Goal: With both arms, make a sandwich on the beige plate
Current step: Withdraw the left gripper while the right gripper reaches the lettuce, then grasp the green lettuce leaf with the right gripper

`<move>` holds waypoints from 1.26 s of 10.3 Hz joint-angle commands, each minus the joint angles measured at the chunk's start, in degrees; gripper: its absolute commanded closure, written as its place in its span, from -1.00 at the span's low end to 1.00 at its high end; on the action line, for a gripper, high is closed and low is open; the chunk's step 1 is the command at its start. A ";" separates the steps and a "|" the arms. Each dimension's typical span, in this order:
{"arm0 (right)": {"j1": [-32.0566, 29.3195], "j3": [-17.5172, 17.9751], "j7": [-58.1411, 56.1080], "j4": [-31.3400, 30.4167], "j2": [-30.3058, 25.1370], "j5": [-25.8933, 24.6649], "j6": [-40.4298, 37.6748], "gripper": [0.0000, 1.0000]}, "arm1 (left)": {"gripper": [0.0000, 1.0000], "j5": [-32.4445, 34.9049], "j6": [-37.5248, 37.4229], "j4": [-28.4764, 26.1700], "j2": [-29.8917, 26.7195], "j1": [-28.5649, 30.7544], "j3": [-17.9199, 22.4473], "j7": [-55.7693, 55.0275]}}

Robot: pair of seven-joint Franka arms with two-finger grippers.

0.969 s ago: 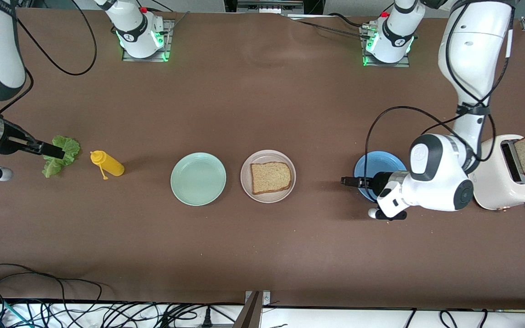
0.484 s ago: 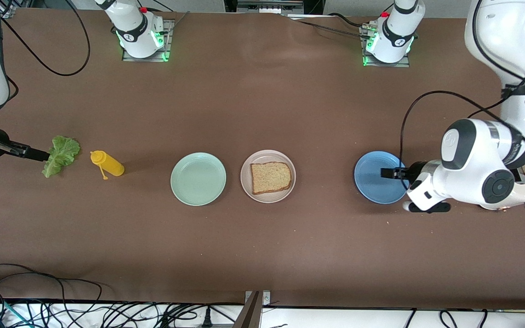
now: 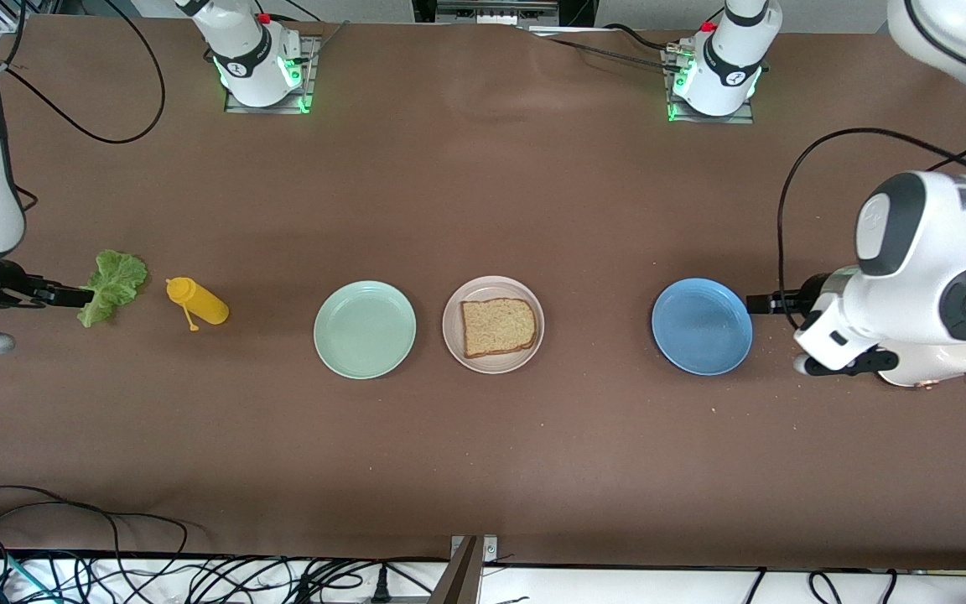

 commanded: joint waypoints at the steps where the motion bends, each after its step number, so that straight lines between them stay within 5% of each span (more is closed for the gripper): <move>1: -1.24 0.70 -0.56 -2.93 1.31 -2.04 2.61 -1.00 | -1.00 3.37 -1.32 -0.75 -5.12 0.69 -0.40 -0.61; 7: -1.33 -1.68 -0.56 -7.35 3.95 -4.92 6.93 -1.00 | -1.00 3.55 -4.05 -5.40 -14.45 4.03 -0.31 5.28; 12: -3.09 -1.59 -2.94 -7.35 7.47 -6.00 12.82 -1.00 | -1.00 6.10 3.51 -12.97 -21.39 3.07 2.24 4.75; 13: -3.01 -1.59 -2.94 -7.44 7.47 -5.82 12.30 -0.62 | -1.00 5.84 4.64 -12.97 -22.10 2.02 2.06 5.18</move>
